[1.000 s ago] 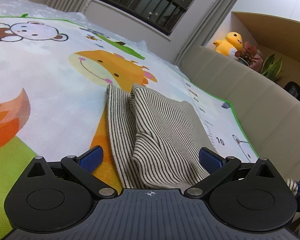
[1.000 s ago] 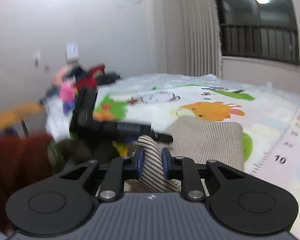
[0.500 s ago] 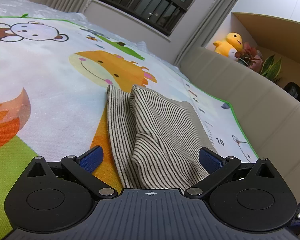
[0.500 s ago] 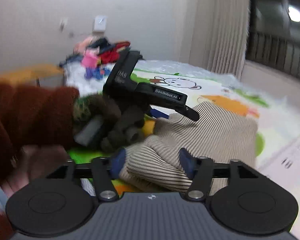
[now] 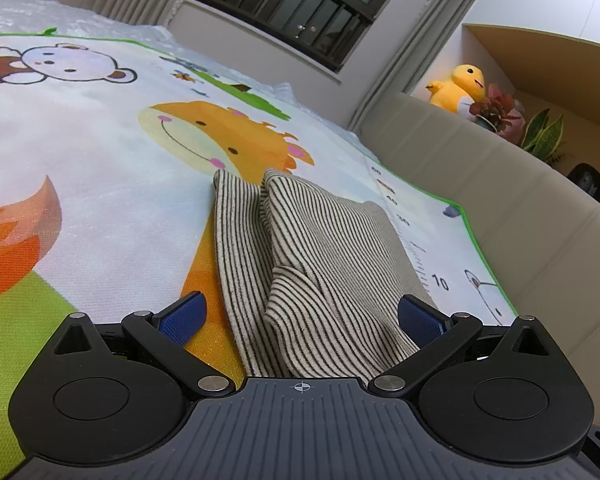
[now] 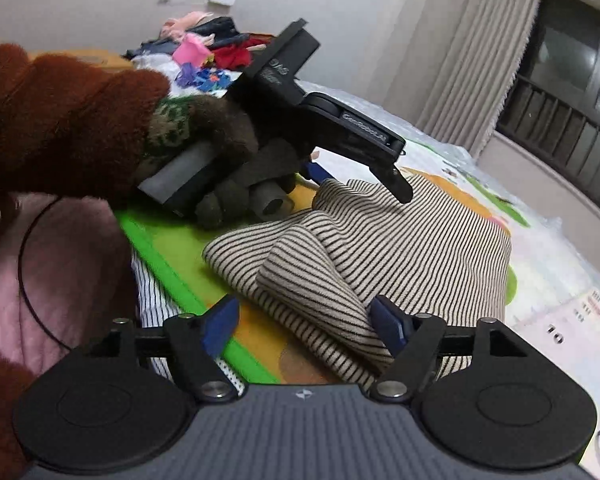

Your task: Fold clothes

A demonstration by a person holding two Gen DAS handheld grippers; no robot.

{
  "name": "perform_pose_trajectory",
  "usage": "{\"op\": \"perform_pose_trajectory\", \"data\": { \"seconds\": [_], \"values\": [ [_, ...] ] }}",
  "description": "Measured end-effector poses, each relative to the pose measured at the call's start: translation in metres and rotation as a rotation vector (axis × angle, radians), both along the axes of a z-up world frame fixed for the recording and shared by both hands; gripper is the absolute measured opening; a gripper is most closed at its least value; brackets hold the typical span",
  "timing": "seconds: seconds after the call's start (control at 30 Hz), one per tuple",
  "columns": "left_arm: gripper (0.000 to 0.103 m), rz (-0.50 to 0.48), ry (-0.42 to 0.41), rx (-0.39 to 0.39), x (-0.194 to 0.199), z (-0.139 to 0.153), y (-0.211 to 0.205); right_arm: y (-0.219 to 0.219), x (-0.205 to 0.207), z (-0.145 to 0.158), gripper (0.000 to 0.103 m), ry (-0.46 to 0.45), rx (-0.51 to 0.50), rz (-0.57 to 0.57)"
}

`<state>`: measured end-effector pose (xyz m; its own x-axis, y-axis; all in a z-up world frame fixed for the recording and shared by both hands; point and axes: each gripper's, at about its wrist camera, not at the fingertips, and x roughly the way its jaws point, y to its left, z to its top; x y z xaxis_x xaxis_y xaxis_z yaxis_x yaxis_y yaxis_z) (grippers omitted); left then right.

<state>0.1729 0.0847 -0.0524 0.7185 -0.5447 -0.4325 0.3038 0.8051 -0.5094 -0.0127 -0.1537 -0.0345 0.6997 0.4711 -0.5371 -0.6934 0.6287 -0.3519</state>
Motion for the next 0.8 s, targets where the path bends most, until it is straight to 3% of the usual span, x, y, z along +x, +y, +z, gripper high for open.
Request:
{"op": "perform_pose_trajectory", "data": {
  "seconds": [0.1,0.13,0.2,0.3,0.4,0.53,0.63,0.73,0.8],
  "values": [
    [0.103,-0.001,0.012,0.030,-0.002,0.007,-0.001,0.007,-0.003,-0.003,0.073,-0.042,-0.061,-0.009],
    [0.103,-0.024,-0.017,0.064,-0.010,0.015,-0.001,0.008,-0.001,-0.003,0.071,-0.038,-0.061,-0.018],
    [0.103,-0.070,-0.076,0.131,-0.025,0.030,-0.001,0.005,0.008,0.000,0.059,0.000,-0.019,-0.050],
    [0.103,-0.142,-0.166,0.236,-0.049,0.053,-0.001,-0.022,0.039,0.014,0.051,0.202,0.212,-0.132],
    [0.103,-0.297,-0.322,0.453,-0.090,0.069,-0.014,-0.053,0.069,0.021,0.049,0.403,0.439,-0.184],
    [0.103,-0.511,-0.438,0.687,-0.130,0.059,-0.043,-0.067,0.082,0.016,0.048,0.488,0.532,-0.189],
    [0.103,-0.584,-0.473,0.755,-0.140,0.043,-0.063,-0.064,0.079,0.016,0.048,0.464,0.521,-0.187],
    [0.103,-0.559,-0.485,0.858,-0.140,0.022,-0.088,-0.055,0.069,0.019,0.048,0.377,0.449,-0.168],
    [0.103,-0.509,-0.476,0.863,-0.131,0.018,-0.093,-0.043,0.051,0.024,0.049,0.263,0.350,-0.144]
  ]
}}
